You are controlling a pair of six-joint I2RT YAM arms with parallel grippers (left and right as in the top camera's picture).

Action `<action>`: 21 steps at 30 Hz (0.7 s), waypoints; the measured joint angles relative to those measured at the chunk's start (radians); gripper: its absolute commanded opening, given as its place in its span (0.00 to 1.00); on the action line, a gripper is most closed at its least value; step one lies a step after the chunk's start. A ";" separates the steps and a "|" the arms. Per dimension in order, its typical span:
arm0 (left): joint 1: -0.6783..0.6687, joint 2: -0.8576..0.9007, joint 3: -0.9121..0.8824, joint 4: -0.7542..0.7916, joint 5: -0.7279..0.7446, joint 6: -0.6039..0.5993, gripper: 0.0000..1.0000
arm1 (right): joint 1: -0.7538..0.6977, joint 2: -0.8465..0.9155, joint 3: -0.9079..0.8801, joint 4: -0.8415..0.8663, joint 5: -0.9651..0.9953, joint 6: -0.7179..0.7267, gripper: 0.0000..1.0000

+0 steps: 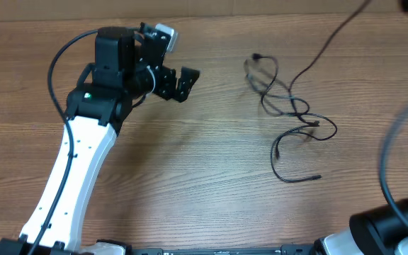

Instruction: Untangle cables

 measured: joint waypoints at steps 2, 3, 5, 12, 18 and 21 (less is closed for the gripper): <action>-0.006 0.046 -0.001 0.108 0.133 0.009 1.00 | 0.000 -0.001 0.000 -0.037 0.000 -0.006 0.04; -0.013 0.076 -0.001 0.172 0.204 0.015 1.00 | 0.000 0.013 -0.004 -0.052 0.000 -0.008 0.04; -0.037 0.129 -0.002 0.297 0.309 0.020 1.00 | 0.000 0.041 -0.015 -0.068 0.000 -0.011 0.04; -0.251 0.274 -0.003 0.634 0.470 0.018 1.00 | 0.000 0.093 -0.037 -0.114 0.000 -0.019 0.04; -0.369 0.333 -0.003 0.675 0.470 0.018 1.00 | 0.000 0.076 -0.037 -0.123 -0.001 -0.019 0.04; -0.386 0.343 -0.003 0.670 0.464 0.018 0.99 | 0.000 0.076 -0.037 -0.126 0.000 -0.020 0.04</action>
